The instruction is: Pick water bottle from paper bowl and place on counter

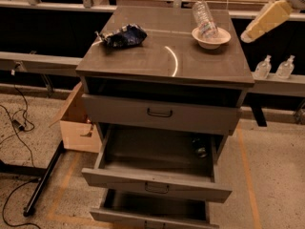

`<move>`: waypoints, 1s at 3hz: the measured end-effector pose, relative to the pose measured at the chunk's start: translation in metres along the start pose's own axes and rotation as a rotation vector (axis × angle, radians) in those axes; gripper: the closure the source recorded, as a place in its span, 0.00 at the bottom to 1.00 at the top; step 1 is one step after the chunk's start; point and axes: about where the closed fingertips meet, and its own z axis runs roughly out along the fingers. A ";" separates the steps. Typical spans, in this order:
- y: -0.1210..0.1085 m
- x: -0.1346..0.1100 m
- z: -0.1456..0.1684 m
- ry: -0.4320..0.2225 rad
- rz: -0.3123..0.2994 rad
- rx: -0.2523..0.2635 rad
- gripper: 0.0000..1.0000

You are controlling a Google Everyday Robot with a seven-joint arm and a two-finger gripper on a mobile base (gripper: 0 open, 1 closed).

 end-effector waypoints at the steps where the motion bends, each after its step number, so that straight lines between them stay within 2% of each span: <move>1: -0.012 0.007 0.005 0.032 0.084 0.042 0.00; 2: -0.014 0.009 0.014 0.035 0.097 0.050 0.00; 3: -0.042 0.021 0.038 0.049 0.167 0.131 0.00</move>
Offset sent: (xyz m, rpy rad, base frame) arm 0.0253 -0.0164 -0.0093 0.0313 -0.0100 -0.1484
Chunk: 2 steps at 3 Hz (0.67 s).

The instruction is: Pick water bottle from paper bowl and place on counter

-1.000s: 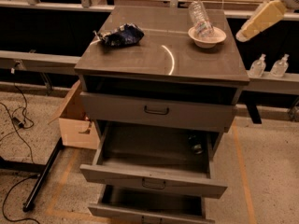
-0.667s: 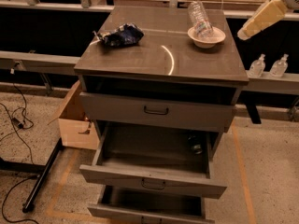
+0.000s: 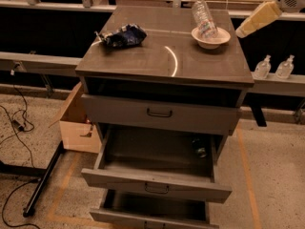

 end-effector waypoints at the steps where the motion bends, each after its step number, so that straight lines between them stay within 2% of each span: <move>1: -0.036 0.007 0.028 -0.006 0.121 0.102 0.00; 2: -0.053 0.011 0.052 -0.029 0.219 0.139 0.00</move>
Offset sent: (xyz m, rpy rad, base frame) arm 0.1010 -0.0496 -0.0215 0.2452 -0.1094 -0.3066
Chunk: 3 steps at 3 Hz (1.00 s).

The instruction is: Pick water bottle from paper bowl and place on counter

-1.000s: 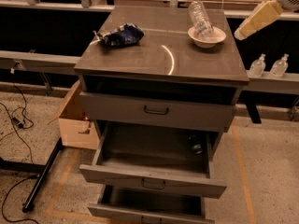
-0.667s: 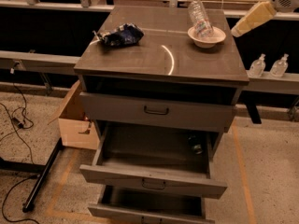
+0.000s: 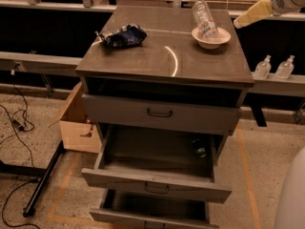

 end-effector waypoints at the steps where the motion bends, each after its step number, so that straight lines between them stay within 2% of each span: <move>1: 0.005 -0.002 0.032 -0.012 0.063 -0.005 0.00; 2: 0.015 -0.005 0.063 -0.031 0.109 -0.028 0.00; 3: 0.023 -0.013 0.093 -0.074 0.130 -0.040 0.00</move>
Offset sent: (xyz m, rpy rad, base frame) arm 0.0837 0.0292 -0.0485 0.1811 -0.0093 -0.0325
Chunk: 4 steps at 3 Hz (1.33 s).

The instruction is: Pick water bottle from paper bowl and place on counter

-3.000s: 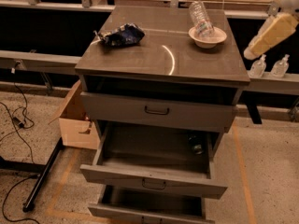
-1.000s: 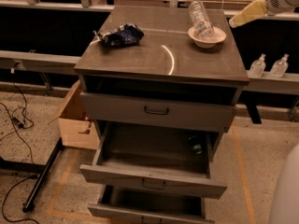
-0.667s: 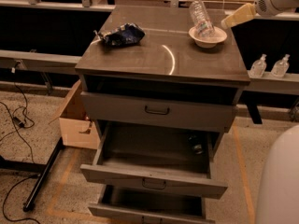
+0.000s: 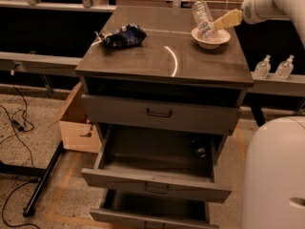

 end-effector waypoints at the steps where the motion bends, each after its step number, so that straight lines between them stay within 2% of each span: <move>1: 0.015 -0.012 0.029 -0.042 0.001 -0.025 0.00; 2: 0.028 -0.025 0.052 -0.074 0.019 -0.045 0.00; 4: 0.051 -0.033 0.088 -0.093 -0.006 -0.072 0.00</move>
Offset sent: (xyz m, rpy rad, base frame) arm 0.0837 0.0574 -0.0015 0.1067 -0.0781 0.0589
